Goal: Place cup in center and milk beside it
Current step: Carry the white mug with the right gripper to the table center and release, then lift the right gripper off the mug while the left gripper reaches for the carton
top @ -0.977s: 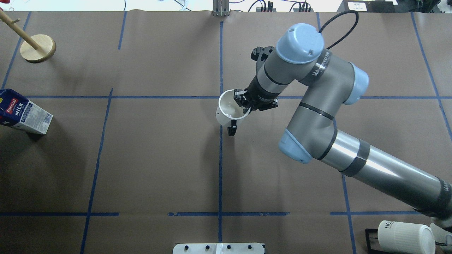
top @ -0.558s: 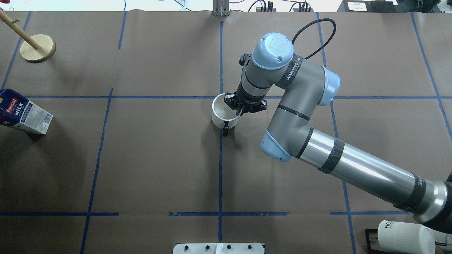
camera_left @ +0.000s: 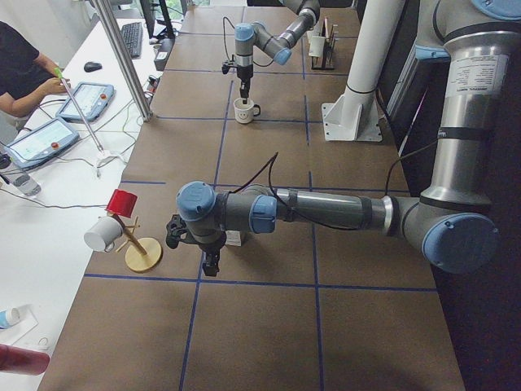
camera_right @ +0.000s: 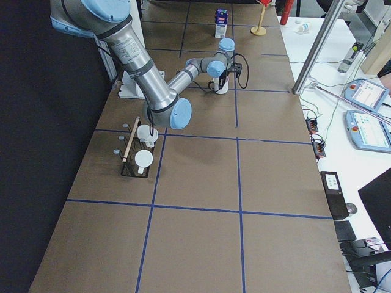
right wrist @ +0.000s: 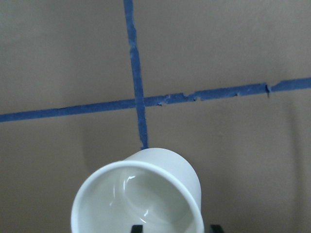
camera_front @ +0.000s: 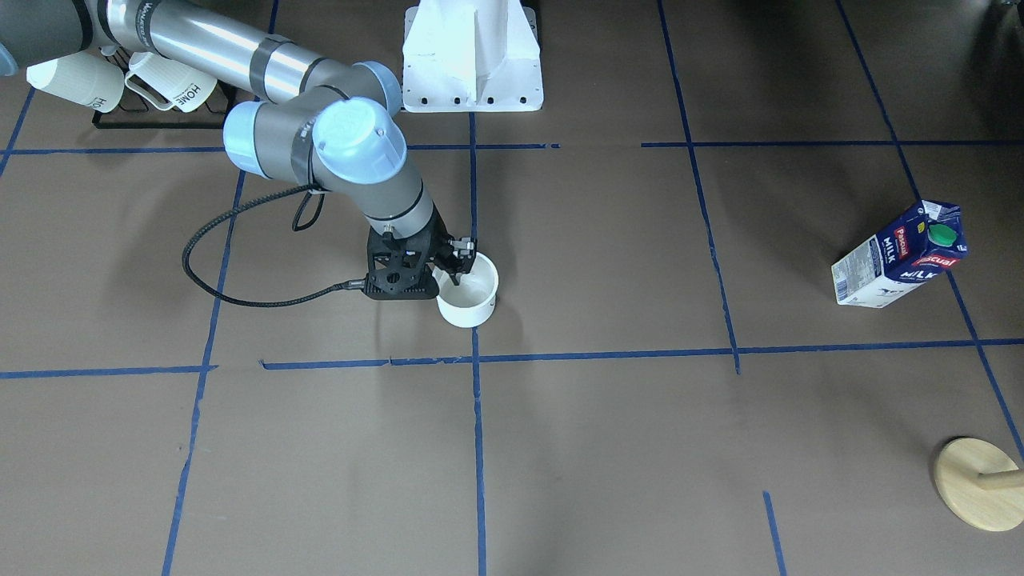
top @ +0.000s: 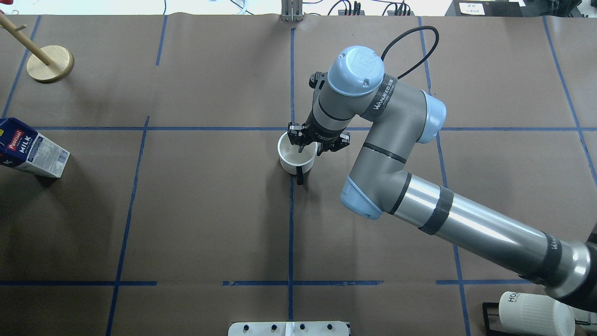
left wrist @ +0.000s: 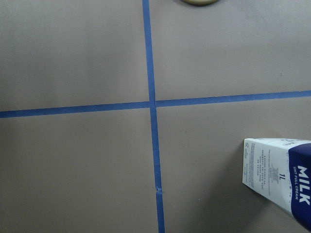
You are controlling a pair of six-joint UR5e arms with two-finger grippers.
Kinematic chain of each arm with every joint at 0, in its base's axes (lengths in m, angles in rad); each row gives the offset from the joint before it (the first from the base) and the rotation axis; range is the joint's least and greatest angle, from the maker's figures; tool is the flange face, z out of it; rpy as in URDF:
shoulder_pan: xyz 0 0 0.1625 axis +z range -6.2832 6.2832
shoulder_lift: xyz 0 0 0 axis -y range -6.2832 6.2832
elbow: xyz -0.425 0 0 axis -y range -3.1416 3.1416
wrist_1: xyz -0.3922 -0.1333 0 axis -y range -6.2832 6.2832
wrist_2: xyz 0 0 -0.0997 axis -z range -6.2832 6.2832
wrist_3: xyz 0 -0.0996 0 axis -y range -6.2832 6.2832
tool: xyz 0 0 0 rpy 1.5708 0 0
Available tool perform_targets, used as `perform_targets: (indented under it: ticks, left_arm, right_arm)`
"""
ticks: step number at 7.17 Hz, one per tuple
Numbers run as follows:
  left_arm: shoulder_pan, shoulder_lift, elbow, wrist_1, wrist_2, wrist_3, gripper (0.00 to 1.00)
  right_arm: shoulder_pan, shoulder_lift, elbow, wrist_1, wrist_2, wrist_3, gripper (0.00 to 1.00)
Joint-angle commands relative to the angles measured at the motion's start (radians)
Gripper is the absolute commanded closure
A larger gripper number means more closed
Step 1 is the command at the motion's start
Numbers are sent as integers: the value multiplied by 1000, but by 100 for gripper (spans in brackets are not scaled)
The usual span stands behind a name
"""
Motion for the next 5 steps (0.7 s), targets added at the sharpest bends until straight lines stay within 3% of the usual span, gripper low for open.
perform_targets:
  ticks: [1,4,5]
  left_arm:
    - [38,-20,-108,0,-39,-129,0]
    - [159,-54,-109,-12,-34,-172,0]
    - [191,-59,-115,-12,-25,-205,0]
  right_arm:
    - [136,-163,186,10,81,-13,0]
    - [225,-308,263,17,90,-137,0]
    - [225,-310,266,15,90,-137,0]
